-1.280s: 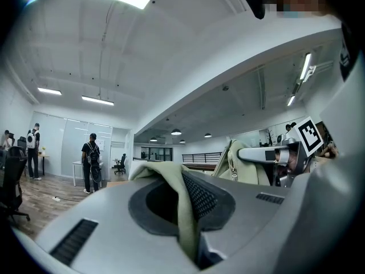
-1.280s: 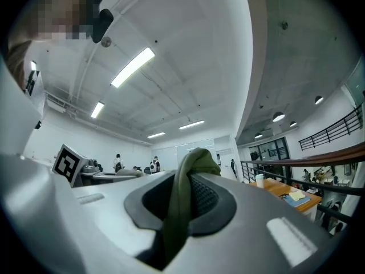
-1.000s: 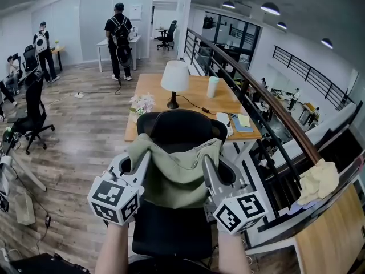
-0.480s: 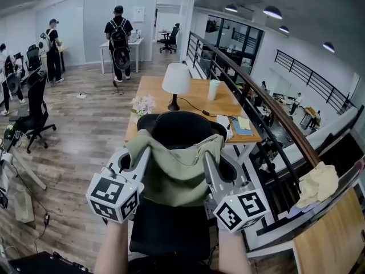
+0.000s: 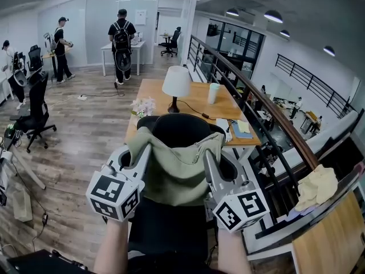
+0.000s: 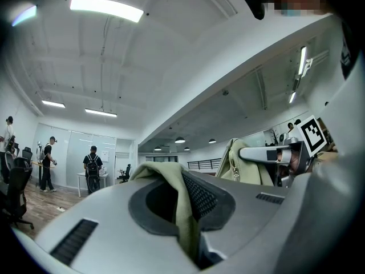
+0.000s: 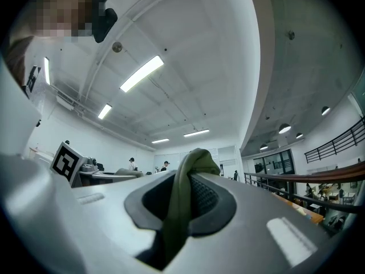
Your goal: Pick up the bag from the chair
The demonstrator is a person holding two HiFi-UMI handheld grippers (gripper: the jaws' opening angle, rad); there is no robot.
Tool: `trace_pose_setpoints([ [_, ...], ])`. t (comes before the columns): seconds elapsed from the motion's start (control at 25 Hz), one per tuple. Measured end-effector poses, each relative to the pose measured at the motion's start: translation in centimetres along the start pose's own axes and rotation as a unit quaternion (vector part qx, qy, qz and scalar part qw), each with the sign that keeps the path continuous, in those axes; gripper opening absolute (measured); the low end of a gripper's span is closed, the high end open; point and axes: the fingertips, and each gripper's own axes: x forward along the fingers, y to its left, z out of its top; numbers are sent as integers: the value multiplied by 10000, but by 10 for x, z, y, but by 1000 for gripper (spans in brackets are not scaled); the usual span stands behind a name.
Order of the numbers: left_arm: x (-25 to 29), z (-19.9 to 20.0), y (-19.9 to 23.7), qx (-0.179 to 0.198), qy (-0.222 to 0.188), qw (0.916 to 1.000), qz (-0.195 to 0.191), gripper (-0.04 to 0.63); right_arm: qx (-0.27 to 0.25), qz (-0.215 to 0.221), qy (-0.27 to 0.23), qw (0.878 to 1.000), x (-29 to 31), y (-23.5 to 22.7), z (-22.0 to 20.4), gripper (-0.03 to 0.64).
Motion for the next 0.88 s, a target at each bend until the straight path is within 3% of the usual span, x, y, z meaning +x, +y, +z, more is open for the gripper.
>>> trace_pose_setpoints([
  [0.88, 7, 4, -5, 58, -7, 10000, 26, 11, -91, -10, -71, 9999, 2, -8, 2, 49],
])
